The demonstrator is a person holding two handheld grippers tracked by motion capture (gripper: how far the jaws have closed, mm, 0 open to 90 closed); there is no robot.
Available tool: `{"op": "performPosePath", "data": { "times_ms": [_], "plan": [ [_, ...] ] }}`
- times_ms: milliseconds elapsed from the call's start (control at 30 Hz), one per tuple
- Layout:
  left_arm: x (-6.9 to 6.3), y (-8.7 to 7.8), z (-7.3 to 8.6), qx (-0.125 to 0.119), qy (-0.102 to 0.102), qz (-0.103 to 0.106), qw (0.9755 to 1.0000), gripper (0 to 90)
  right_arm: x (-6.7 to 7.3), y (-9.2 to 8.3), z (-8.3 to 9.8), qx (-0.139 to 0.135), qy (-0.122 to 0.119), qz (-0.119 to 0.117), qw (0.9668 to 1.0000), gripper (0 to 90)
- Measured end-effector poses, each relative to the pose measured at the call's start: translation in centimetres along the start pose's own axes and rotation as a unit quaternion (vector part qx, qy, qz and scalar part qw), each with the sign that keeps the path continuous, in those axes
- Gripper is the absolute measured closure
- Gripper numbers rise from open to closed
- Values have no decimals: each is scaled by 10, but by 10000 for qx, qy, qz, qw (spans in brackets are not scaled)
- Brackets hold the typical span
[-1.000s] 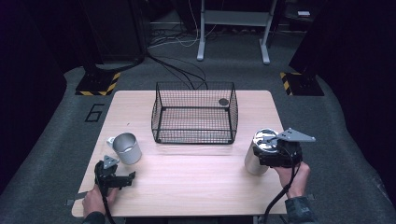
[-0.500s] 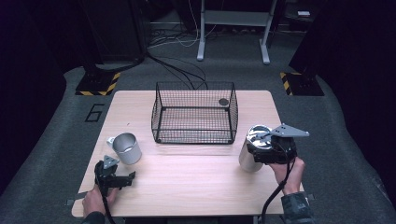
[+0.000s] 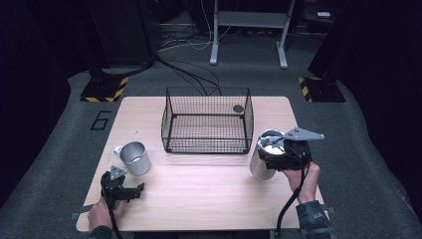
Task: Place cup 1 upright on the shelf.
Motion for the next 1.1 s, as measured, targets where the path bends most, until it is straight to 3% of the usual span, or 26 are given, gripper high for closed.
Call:
{"op": "performPosePath", "data": {
  "times_ms": [700,1100],
  "plan": [
    [-1,0,0,-12,-45,2,10000,4,15,7,-25,4,-117,-182,9998,32],
    [-1,0,0,-16,-65,15,10000,4,24,13,-47,-50,-203,-277,9994,32]
  ]
}}
Point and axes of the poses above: each handheld gripper's, and its own axes: y roughly forward along the jaws, z roughly out of its underside, x roughly to its left, the point moved 5 cm from there along y, roughly forward along the jaws, and after that the axes turned 10 degrees about y, right-handed, at the moved point
